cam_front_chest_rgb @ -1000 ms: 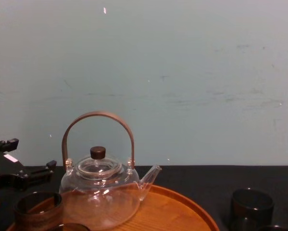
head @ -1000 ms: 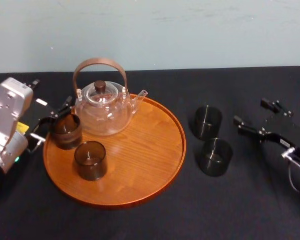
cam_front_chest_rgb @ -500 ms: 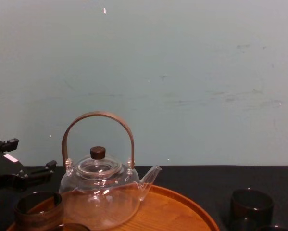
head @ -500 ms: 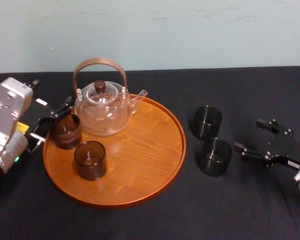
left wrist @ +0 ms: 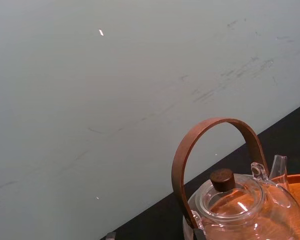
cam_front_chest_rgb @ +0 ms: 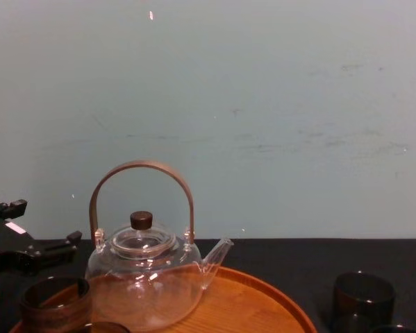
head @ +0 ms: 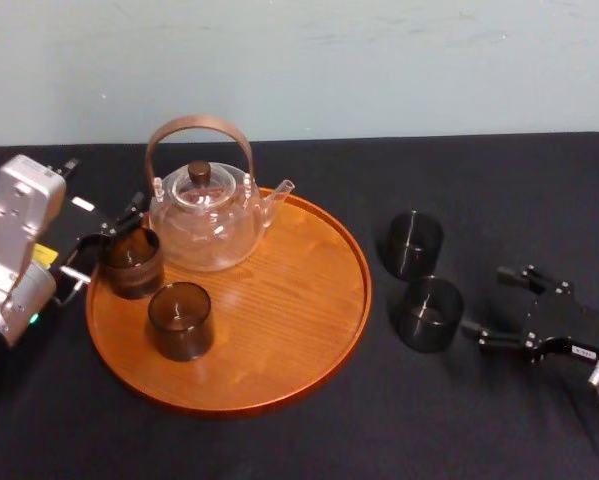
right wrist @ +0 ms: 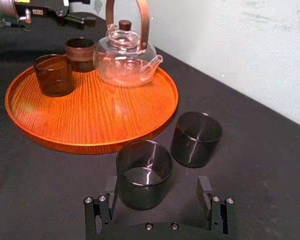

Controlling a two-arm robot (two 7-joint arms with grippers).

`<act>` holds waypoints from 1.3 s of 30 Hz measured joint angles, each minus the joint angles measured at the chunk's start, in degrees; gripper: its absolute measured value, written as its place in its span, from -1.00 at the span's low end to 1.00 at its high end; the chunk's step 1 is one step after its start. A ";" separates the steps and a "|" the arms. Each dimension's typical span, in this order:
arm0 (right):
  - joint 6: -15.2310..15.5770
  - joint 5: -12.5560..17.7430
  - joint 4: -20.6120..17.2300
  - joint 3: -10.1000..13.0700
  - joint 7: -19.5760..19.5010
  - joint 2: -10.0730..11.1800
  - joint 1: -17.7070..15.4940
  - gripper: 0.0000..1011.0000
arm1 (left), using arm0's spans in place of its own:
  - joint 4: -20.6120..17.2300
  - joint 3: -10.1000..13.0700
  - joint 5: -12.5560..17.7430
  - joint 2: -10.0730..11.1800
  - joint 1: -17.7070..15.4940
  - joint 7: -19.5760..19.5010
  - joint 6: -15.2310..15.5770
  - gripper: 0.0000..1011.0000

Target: Pick up the glass from the table and place it on the tray.

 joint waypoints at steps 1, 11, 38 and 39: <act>0.19 -0.02 0.11 -0.16 0.14 0.00 0.13 0.98 | 0.00 0.00 0.00 0.00 0.00 0.00 0.00 0.98; 2.61 -0.94 1.21 -2.06 0.31 -0.48 2.00 0.98 | 0.00 0.00 0.00 0.00 0.00 0.00 0.00 0.98; 5.61 -3.06 5.29 -7.49 1.32 -3.26 8.55 0.98 | 0.00 0.00 0.00 0.00 0.00 0.00 0.00 0.98; 5.72 -3.13 5.46 -7.69 1.31 -3.41 8.85 0.98 | 0.00 0.00 0.00 0.00 0.00 0.00 0.00 0.98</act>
